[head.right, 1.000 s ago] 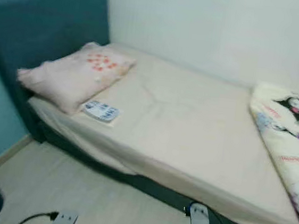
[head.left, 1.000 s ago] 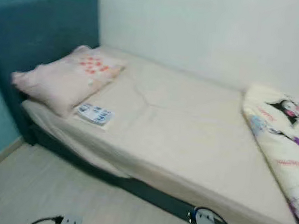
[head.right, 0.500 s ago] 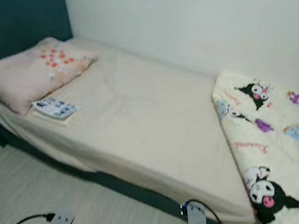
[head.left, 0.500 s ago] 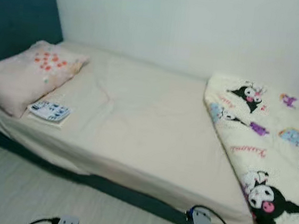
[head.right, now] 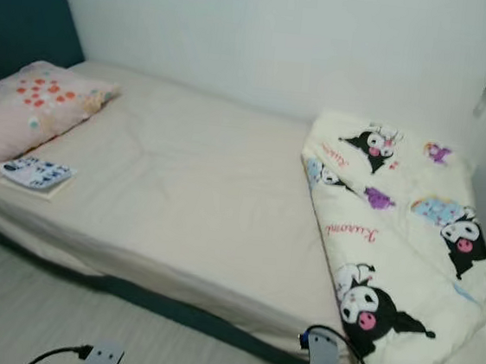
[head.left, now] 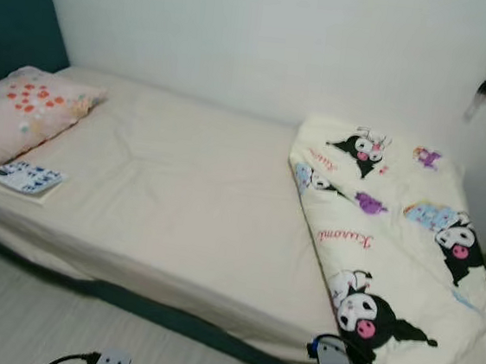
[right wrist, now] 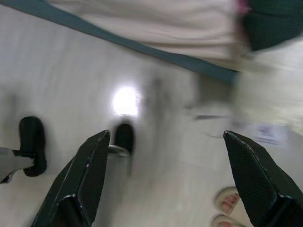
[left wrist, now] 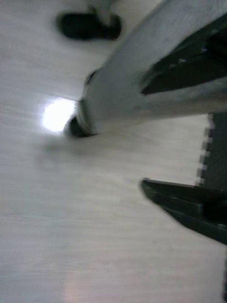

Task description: Clean up the room

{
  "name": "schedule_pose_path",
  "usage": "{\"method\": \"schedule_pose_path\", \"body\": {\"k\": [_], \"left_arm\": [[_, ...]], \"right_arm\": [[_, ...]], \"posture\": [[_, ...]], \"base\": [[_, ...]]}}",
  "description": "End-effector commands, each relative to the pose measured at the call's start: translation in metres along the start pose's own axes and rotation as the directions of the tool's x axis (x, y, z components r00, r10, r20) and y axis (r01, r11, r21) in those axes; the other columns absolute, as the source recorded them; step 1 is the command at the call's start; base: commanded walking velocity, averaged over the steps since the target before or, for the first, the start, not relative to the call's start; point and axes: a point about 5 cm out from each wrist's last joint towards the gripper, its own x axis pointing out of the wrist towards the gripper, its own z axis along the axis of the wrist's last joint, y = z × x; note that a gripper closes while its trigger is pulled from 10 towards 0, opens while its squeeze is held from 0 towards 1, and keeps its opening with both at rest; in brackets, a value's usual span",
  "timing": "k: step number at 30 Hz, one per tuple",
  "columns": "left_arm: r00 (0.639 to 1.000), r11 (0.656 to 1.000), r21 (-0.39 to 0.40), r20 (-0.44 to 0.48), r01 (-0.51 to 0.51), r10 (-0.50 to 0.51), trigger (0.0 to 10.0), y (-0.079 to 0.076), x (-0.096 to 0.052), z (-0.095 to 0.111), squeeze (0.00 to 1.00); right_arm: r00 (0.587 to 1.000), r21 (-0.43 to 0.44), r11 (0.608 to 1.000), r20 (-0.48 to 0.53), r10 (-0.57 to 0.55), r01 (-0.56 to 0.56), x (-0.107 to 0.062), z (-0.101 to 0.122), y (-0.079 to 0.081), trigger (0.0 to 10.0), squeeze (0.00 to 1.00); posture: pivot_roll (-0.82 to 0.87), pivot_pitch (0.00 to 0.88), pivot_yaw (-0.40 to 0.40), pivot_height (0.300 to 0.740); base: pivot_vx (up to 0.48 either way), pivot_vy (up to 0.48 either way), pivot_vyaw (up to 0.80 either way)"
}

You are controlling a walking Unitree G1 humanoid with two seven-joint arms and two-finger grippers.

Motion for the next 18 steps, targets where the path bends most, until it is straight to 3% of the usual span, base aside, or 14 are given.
{"method": "schedule_pose_path", "body": {"k": [1,3,12,18], "left_arm": [[1.000,1.000,0.000,-0.009,-0.001,0.001,10.0,0.0012,-0.0001,-0.0014,0.00],[1.000,1.000,-0.002,-0.007,-0.003,0.003,10.0,0.0006,-0.0001,-0.0014,0.00],[1.000,1.000,-0.022,0.004,-0.006,0.006,10.0,-0.0013,0.0001,0.0007,0.00],[1.000,1.000,-0.023,0.008,-0.002,0.003,10.0,-0.0011,0.0003,0.0031,0.00]], "right_arm": [[1.000,0.004,1.000,-0.001,-0.001,0.001,-0.0001,-0.0005,0.0000,10.0,0.00],[1.000,0.005,1.000,-0.004,0.001,-0.001,-0.0001,-0.0009,0.0000,10.0,0.00],[1.000,-0.012,1.000,0.002,-0.014,0.014,-0.0001,-0.0003,-0.0019,10.0,0.00],[1.000,-0.013,1.000,0.003,-0.019,0.019,0.0000,0.0009,-0.0026,10.0,0.00]], "posture": [[-0.07,0.079,-0.030,0.740],[-0.07,0.077,-0.030,0.740],[-0.07,0.077,-0.031,0.740],[-0.08,0.077,-0.031,0.740]], "base": [[0.000,-0.480,-0.76],[0.000,-0.431,-0.76],[0.000,0.000,-0.77],[0.000,0.000,0.00]]}}
